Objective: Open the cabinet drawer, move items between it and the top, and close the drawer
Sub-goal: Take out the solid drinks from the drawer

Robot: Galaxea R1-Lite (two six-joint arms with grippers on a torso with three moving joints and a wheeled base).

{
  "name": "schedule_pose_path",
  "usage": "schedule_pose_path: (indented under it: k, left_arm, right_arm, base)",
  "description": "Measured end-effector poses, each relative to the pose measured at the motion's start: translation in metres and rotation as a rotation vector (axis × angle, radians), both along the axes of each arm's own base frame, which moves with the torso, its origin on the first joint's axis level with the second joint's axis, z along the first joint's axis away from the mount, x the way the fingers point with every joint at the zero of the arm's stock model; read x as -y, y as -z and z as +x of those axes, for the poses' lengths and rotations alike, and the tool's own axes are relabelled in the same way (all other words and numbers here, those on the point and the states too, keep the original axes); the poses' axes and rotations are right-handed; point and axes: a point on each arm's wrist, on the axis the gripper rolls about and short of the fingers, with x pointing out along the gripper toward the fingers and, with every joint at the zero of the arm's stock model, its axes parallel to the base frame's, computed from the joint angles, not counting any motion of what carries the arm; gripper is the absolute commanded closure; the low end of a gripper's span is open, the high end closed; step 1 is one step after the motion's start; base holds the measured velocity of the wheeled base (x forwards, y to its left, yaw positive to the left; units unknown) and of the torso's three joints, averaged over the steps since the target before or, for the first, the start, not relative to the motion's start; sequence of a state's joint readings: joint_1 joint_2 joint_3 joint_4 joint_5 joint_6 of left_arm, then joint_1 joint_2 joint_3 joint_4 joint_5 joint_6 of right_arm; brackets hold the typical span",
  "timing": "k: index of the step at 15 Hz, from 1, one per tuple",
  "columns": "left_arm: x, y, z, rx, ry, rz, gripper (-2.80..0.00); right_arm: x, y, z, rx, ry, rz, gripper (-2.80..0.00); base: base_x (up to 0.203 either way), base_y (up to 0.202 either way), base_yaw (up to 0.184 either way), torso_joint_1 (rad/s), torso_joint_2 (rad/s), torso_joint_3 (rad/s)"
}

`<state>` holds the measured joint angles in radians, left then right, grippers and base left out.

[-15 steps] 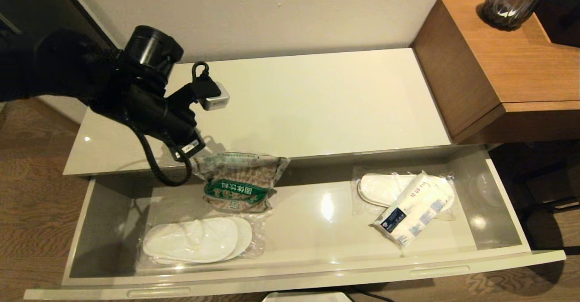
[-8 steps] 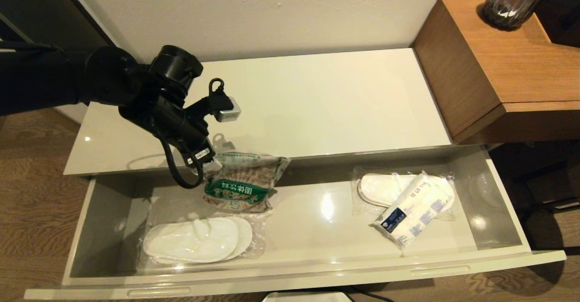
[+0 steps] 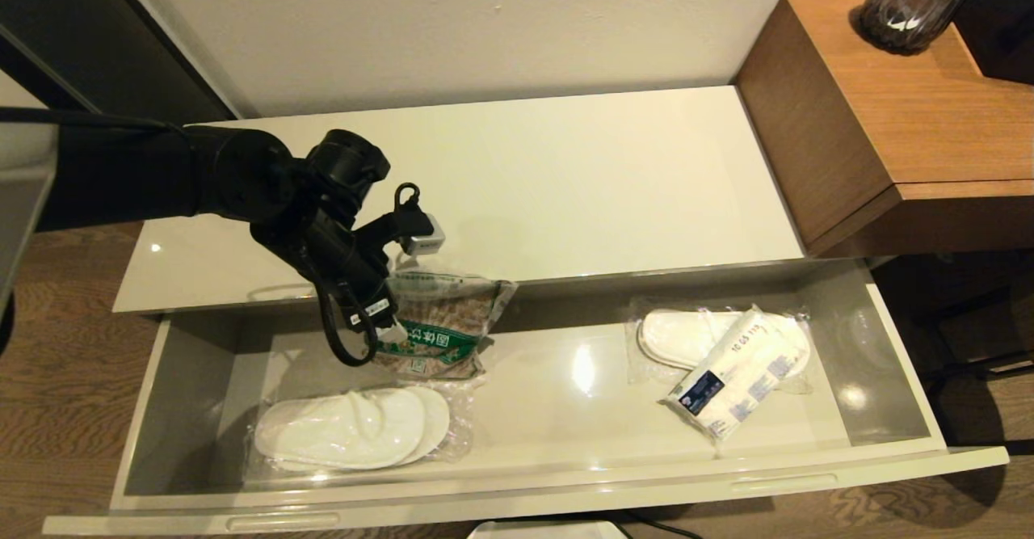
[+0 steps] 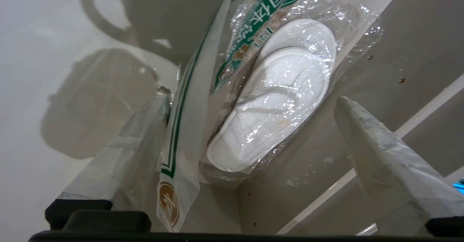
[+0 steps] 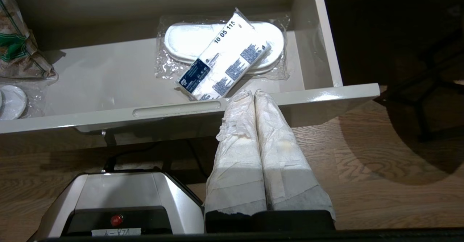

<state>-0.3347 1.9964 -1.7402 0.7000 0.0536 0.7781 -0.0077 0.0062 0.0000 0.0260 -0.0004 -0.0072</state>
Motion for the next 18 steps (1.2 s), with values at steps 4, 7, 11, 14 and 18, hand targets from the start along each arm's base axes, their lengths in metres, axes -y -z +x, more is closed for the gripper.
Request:
schedule_pose_path:
  k: [4, 7, 11, 14, 18]
  left_arm:
    - [0.002, 0.01, -0.005, -0.041, 0.007, 0.013, -2.8]
    - [0.003, 0.02, -0.008, -0.074, 0.007, 0.034, -2.8]
    - [0.006, 0.044, -0.002, -0.084, -0.009, 0.041, -2.8]
    - [0.008, 0.056, 0.007, -0.033, -0.028, 0.049, -2.8]
    - [0.011, 0.064, 0.019, 0.041, -0.064, 0.058, -2.8]
  right_arm:
    - [0.0, 0.0, 0.0, 0.0, 0.0, 0.0, 0.0]
    - [0.0, 0.0, 0.0, 0.0, 0.0, 0.0, 0.0]
    - [0.0, 0.0, 0.0, 0.0, 0.0, 0.0, 0.0]
    - [0.0, 0.0, 0.0, 0.0, 0.0, 0.0, 0.0]
    - [0.0, 0.0, 0.0, 0.0, 0.0, 0.0, 0.0]
  base:
    - [0.0, 0.0, 0.0, 0.0, 0.0, 0.0]
    - [0.0, 0.0, 0.0, 0.0, 0.0, 0.0]
    - [0.0, 0.0, 0.0, 0.0, 0.0, 0.0]
    - [0.0, 0.0, 0.0, 0.0, 0.0, 0.0]
    - [0.0, 0.0, 0.0, 0.0, 0.0, 0.0]
